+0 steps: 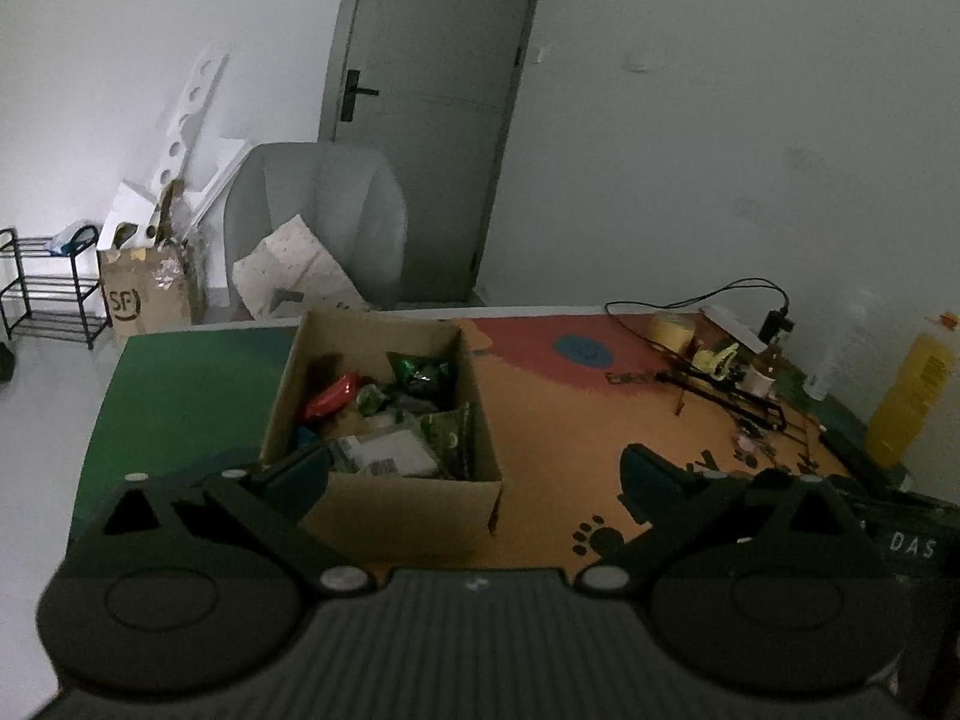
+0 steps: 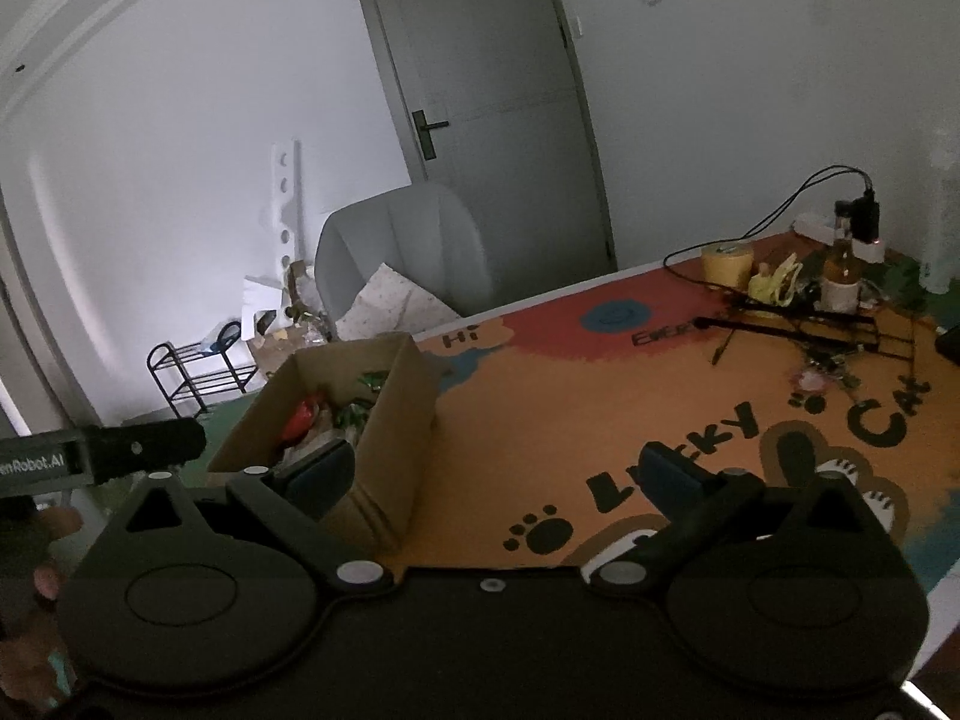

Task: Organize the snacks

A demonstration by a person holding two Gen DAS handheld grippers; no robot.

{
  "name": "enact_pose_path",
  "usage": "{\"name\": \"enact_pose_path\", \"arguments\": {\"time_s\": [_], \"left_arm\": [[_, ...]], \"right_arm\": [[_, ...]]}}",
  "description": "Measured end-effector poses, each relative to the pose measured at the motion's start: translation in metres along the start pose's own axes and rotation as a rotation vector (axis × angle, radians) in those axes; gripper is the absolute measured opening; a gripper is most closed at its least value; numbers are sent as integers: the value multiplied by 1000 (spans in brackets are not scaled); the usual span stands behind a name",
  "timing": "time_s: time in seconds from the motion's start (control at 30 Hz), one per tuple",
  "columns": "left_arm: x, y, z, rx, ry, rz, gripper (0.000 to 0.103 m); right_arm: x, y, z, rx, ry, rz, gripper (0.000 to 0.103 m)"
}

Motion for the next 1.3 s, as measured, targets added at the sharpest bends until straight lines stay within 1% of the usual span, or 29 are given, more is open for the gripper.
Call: {"name": "enact_pose_path", "arguments": {"time_s": [0.2,0.3,0.4,0.5,0.6,0.73,1.0,1.3], "left_arm": [[-9,1,18,-16,30,-32,103],[-10,3,26,-19,35,-32,103],[-10,4,30,-27,19,-46,103],[-6,3,39,-31,-2,-47,103],[-2,1,49,-44,-24,-58,103],[1,0,55,-39,-38,-65,103],[1,-1,60,-41,-34,-87,103],[-1,0,61,-42,-32,-89,103]], "right_arm": [[-9,-2,17,6,23,-30,103],[-8,0,23,18,22,-12,103],[-5,3,28,52,26,12,103],[-3,7,33,65,1,28,103],[0,6,33,84,-36,2,103],[2,8,33,105,-44,-8,103],[3,4,39,93,-46,-11,103],[2,3,40,92,-43,-11,103]]}}
Point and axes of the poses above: each gripper's, at about its wrist camera, not at the fingertips, and z roughly against the way its jaws point, x to its left, y to its underside, the point moved 8 cm from there along -z, roughly the way its jaws point, and after that the axes turned 12 degrees about -x, right-handed, at the moved point
